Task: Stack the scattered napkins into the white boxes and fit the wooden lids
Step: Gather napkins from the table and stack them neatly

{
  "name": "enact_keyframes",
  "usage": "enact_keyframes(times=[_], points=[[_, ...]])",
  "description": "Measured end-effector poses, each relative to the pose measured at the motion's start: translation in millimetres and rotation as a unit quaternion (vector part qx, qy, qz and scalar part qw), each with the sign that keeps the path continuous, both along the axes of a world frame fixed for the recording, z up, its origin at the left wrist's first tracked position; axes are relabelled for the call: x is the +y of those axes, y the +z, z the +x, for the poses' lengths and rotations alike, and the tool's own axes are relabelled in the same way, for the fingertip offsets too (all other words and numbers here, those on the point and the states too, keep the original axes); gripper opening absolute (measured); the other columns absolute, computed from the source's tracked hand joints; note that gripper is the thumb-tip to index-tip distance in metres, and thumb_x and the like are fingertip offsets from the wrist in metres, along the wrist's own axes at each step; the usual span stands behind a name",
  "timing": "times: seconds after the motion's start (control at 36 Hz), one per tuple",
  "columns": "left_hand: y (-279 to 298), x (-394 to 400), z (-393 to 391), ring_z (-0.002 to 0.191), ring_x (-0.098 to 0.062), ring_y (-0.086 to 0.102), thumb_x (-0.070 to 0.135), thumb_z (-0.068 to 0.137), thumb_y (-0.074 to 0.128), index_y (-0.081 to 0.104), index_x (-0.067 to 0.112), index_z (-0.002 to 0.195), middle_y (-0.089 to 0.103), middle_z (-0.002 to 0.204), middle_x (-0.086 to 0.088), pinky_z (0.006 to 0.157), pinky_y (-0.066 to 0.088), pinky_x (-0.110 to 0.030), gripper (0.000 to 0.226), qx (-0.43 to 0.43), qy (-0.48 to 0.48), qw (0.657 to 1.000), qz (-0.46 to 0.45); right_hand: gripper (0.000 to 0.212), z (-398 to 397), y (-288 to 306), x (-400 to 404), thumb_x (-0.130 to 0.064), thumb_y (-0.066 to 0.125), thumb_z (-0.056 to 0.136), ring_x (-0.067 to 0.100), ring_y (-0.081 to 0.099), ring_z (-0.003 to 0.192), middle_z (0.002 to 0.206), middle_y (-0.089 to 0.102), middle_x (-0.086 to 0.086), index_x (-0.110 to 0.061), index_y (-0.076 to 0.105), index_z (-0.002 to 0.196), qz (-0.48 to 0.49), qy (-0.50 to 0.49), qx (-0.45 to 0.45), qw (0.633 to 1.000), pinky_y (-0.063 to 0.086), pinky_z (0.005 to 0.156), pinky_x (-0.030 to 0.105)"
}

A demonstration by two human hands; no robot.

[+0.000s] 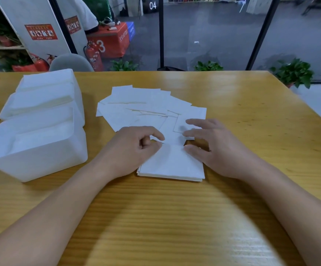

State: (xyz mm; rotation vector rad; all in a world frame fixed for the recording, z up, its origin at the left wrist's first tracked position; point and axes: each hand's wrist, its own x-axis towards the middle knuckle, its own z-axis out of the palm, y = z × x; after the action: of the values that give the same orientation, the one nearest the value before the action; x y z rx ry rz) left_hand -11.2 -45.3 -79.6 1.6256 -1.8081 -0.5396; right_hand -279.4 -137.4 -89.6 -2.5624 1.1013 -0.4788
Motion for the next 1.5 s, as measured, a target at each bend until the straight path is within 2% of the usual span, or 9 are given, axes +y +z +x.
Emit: enact_keyframes(times=[0.36,0.47,0.69,0.86,1.0,1.17,1.31,1.42,1.5], points=[[-3,0,-2,0.064,-0.006,0.051,0.04,0.105,0.069,0.076,0.044,0.115,0.059,0.074,0.002,0.062,0.04,-0.019,0.013,-0.024,-0.04,0.998,0.036,0.069,7,3,4,-0.068,0.045,0.104,0.01,0.024,0.158,0.171,0.035,-0.012,-0.029,0.045,0.162,-0.001,0.005,0.077,0.997,0.015,0.129,0.034],[-4,1,-4,0.064,-0.007,0.053,0.038,0.103,0.072,0.074,0.042,0.119,0.059,0.073,0.002,0.064,0.041,-0.018,0.017,-0.015,-0.025,0.999,0.02,0.066,6,4,4,-0.067,0.048,0.103,0.014,0.034,0.152,0.163,0.046,-0.011,-0.027,0.054,0.155,-0.015,0.006,0.054,0.998,0.02,0.127,0.034],[1,3,-13,0.072,-0.014,0.067,0.03,0.095,0.084,0.05,0.051,0.152,0.069,0.09,0.01,0.072,0.05,-0.014,0.07,0.04,0.013,0.998,-0.038,0.046,15,11,22,-0.054,0.066,0.102,0.008,0.054,0.13,0.136,0.069,-0.007,-0.02,0.076,0.131,-0.069,0.076,-0.057,0.993,0.041,0.112,0.026],[-4,3,-16,0.072,-0.012,0.062,0.023,0.098,0.08,0.082,0.04,0.108,0.069,0.08,0.015,0.067,0.043,-0.016,0.02,0.034,0.009,0.997,-0.063,0.04,21,15,33,-0.038,0.074,0.103,0.002,0.062,0.124,0.132,0.07,-0.013,-0.024,0.07,0.14,-0.042,0.117,-0.123,0.985,0.047,0.102,0.018],[-2,-1,-10,0.077,-0.016,0.073,0.021,0.103,0.075,0.08,0.024,0.092,0.076,0.078,0.002,0.071,0.054,-0.03,0.012,0.111,0.028,0.992,-0.058,0.065,15,14,27,-0.026,0.083,0.095,-0.025,0.055,0.084,0.129,0.069,-0.019,-0.029,0.052,0.152,-0.01,0.054,-0.147,0.988,0.04,0.074,0.006],[2,-4,-9,0.091,-0.026,0.08,0.008,0.103,0.073,0.077,0.003,0.1,0.079,0.094,-0.011,0.083,0.063,-0.039,0.007,0.241,-0.006,0.97,-0.042,0.021,11,1,8,-0.021,0.082,0.095,0.013,0.061,0.122,0.123,0.073,-0.016,-0.022,0.079,0.116,-0.081,-0.006,-0.155,0.985,0.049,0.102,0.037],[-2,-4,-5,0.095,-0.023,0.077,0.022,0.1,0.08,0.079,0.018,0.103,0.08,0.099,-0.001,0.09,0.061,-0.055,0.005,0.168,0.015,0.986,-0.012,0.008,11,5,8,-0.017,0.079,0.097,0.009,0.065,0.107,0.115,0.075,-0.016,-0.021,0.08,0.104,-0.07,-0.031,-0.184,0.98,0.035,0.077,0.004],[0,-1,-10,0.133,-0.01,0.056,0.042,0.088,0.089,0.077,0.039,0.113,0.063,0.13,0.019,0.096,0.048,-0.019,0.028,0.058,0.028,0.996,-0.064,0.006,13,5,11,-0.02,0.078,0.099,0.009,0.065,0.105,0.107,0.075,-0.013,-0.021,0.08,0.105,-0.094,-0.007,-0.192,0.977,0.044,0.086,0.022],[2,1,-12,0.136,-0.014,0.052,0.043,0.091,0.086,0.079,0.039,0.112,0.066,0.126,0.019,0.102,0.043,-0.018,0.023,0.043,0.022,0.992,-0.116,0.004,14,7,14,-0.023,0.076,0.1,0.007,0.063,0.094,0.098,0.074,-0.014,-0.021,0.079,0.101,-0.105,0.003,-0.188,0.976,0.041,0.08,0.021]])
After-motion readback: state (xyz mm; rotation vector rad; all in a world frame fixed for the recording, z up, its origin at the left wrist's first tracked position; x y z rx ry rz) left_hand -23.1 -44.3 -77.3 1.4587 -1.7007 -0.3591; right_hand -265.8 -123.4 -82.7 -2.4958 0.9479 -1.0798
